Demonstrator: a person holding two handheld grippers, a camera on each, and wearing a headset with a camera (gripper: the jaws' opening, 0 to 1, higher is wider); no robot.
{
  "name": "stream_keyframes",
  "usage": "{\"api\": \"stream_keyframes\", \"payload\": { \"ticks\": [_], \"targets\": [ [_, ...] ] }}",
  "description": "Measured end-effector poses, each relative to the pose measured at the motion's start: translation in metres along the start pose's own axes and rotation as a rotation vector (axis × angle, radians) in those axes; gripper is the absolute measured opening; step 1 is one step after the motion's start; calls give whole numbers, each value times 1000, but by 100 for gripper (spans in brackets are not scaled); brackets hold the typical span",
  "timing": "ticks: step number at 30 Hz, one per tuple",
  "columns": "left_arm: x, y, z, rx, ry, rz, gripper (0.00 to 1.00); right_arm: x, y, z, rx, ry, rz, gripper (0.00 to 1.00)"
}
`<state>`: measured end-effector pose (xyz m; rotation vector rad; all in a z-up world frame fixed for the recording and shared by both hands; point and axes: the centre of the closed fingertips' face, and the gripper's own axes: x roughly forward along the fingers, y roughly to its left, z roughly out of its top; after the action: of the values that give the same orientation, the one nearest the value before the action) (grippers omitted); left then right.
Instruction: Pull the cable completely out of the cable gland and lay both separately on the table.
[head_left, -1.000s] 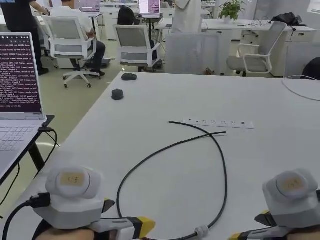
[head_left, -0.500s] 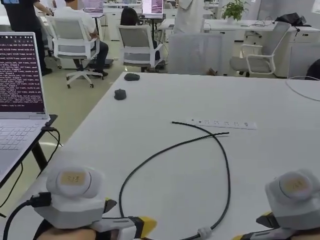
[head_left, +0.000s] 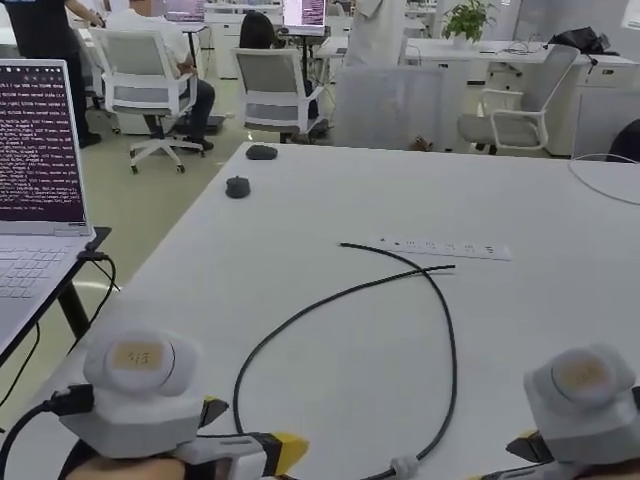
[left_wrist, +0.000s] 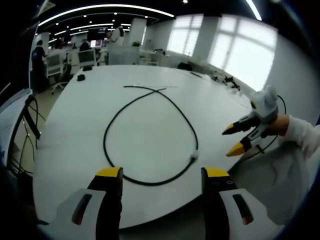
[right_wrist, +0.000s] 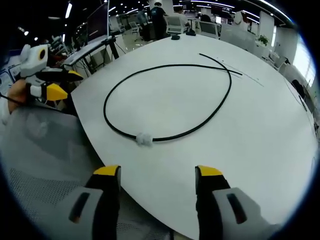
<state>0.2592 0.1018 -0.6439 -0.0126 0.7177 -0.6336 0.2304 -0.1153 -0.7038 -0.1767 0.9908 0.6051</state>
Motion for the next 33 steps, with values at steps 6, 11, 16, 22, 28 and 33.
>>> {"api": "stream_keyframes", "payload": {
  "ticks": [6, 11, 16, 22, 28, 33],
  "targets": [
    [0, 0, 0, -3, -1, -3, 63, 1, 0, -1, -1, 7, 0, 63],
    [0, 2, 2, -10, -8, 1, 63, 2, 0, -2, -6, 13, 3, 62],
    [0, 1, 2, -13, -10, 1, 63, 2, 1, -3, -9, 18, 4, 62],
    [0, 0, 2, -8, -7, -3, 63, 1, 0, -3, -11, 17, 0, 62],
    [-1, 2, 3, -11, -13, 0, 63, 1, 3, -2, -42, 21, 5, 62],
    [-2, 4, 4, -23, -21, 3, 62, 3, 6, 0, -58, 19, 28, 61]
  ]
}}
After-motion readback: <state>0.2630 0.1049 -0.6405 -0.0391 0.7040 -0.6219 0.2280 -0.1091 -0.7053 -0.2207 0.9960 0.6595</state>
